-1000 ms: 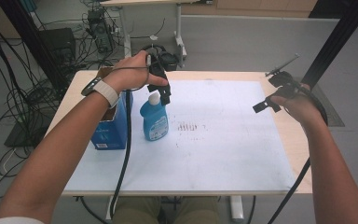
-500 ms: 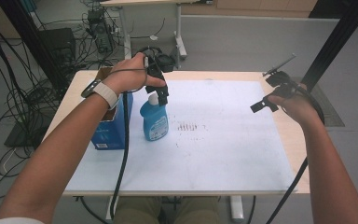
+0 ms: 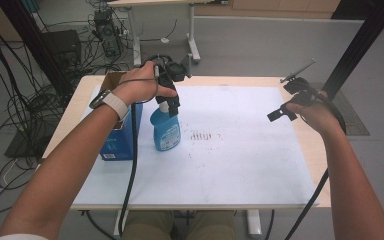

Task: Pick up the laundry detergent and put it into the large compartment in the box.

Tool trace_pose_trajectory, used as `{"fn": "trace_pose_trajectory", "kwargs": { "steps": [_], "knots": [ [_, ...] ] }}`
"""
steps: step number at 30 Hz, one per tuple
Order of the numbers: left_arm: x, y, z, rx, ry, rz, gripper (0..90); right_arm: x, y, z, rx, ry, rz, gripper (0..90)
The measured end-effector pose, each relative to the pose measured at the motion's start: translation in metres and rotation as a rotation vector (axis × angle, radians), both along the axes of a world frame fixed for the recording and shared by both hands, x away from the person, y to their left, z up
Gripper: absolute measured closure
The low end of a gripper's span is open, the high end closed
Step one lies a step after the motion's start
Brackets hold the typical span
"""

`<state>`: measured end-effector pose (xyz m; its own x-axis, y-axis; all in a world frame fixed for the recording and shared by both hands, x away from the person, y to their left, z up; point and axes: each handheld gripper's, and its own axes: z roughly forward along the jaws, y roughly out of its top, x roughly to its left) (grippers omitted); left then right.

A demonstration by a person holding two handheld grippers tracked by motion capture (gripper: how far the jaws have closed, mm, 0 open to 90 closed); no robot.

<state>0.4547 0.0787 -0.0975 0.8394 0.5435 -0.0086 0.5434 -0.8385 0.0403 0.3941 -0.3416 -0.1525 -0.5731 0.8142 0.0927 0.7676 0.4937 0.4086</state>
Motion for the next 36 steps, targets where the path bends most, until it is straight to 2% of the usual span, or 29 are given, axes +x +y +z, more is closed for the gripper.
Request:
{"fn": "trace_pose_trajectory", "kwargs": {
  "steps": [28, 36],
  "knots": [
    [-0.001, 0.002, -0.022, -0.004, -0.013, 0.01, 9.4, 0.0, 0.001, -0.006, 0.002, 0.01, -0.005, 12.2],
    [-0.001, 0.0, -0.029, 0.0, -0.005, 0.01, 9.4, 0.0, 0.001, -0.005, 0.003, 0.008, -0.003, 12.2]
  ]
}}
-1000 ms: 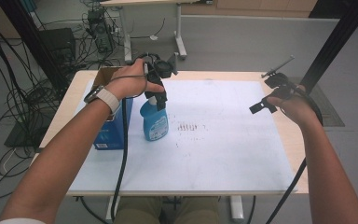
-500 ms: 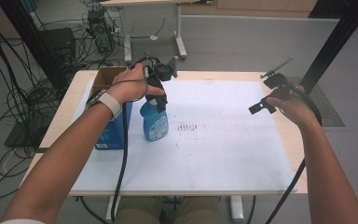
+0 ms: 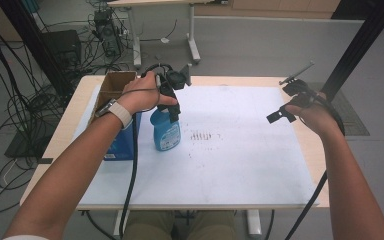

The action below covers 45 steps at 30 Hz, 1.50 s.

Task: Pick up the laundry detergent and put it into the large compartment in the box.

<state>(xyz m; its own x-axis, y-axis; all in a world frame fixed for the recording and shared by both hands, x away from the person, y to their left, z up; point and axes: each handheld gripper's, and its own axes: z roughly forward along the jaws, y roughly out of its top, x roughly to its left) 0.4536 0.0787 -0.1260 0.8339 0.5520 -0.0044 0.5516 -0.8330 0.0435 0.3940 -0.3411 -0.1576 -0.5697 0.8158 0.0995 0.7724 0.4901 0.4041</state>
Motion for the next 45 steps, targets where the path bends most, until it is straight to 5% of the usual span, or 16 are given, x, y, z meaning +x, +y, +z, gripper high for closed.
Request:
{"fn": "trace_pose_trajectory", "kwargs": {
  "steps": [45],
  "knots": [
    [-0.0006, 0.0034, -0.0066, 0.004, -0.008, 0.019, 9.5, -0.001, -0.0008, -0.0017, 0.001, 0.003, -0.004, 12.1]
  ]
}}
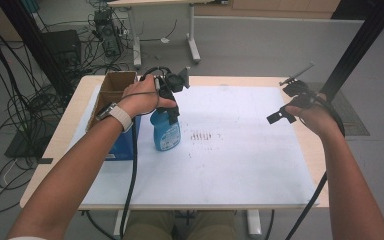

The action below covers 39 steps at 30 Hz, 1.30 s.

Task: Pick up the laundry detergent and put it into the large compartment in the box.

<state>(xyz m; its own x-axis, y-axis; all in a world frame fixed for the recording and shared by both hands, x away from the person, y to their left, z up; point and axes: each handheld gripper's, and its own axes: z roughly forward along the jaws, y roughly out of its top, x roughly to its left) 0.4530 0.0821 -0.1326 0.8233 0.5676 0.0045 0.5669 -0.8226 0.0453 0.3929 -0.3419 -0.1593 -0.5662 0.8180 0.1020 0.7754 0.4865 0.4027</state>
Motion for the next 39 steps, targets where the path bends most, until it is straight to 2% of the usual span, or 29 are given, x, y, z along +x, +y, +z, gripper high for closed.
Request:
{"fn": "trace_pose_trajectory", "kwargs": {
  "steps": [39],
  "knots": [
    [-0.0029, 0.0014, -0.0006, -0.013, -0.01, 0.008, 9.5, 0.0001, 0.0, -0.0012, 0.002, 0.004, -0.003, 12.1]
  ]
}}
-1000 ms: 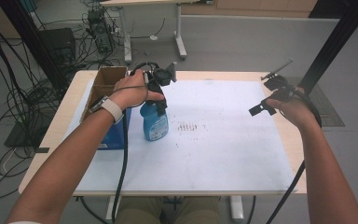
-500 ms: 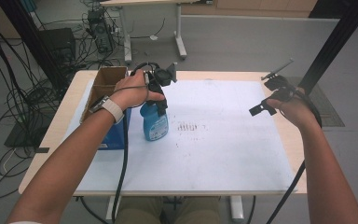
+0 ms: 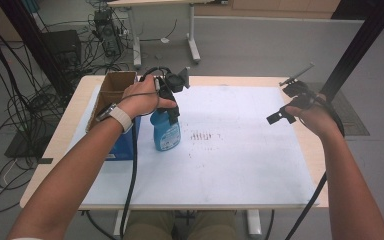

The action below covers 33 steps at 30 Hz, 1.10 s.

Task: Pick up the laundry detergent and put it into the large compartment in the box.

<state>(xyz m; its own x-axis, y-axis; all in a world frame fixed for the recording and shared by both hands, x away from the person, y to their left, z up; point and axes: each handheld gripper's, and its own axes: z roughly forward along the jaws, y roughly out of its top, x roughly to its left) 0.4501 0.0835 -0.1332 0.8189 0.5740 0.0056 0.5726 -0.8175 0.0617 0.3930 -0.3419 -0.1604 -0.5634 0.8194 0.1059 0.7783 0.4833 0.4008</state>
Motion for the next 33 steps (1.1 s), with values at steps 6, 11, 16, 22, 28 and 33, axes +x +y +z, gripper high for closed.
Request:
{"fn": "trace_pose_trajectory", "kwargs": {
  "steps": [6, 11, 16, 22, 28, 33],
  "knots": [
    [-0.0003, 0.0001, 0.0, 0.0, -0.001, -0.005, 9.6, -0.0001, 0.0005, 0.0001, -0.001, -0.001, 0.002, 12.0],
    [0.0004, 0.0006, -0.0008, -0.003, 0.005, -0.003, 9.6, -0.0006, 0.0003, 0.0002, -0.002, 0.0, -0.001, 12.1],
    [0.0006, 0.0025, -0.0018, -0.009, 0.007, 0.001, 9.6, -0.0005, -0.0001, -0.0008, -0.004, 0.003, -0.001, 12.0],
    [0.0005, 0.0038, -0.0015, -0.01, 0.007, 0.002, 9.6, 0.0001, 0.0013, 0.0003, -0.004, 0.002, 0.0, 12.0],
    [0.0, 0.0053, -0.0015, -0.014, 0.005, 0.001, 9.6, 0.0018, 0.0036, 0.0001, -0.006, 0.004, 0.004, 12.1],
    [-0.0002, 0.0059, -0.0015, -0.014, 0.004, 0.0, 9.6, 0.0023, 0.0033, -0.0009, -0.005, 0.007, 0.002, 12.1]
  ]
}}
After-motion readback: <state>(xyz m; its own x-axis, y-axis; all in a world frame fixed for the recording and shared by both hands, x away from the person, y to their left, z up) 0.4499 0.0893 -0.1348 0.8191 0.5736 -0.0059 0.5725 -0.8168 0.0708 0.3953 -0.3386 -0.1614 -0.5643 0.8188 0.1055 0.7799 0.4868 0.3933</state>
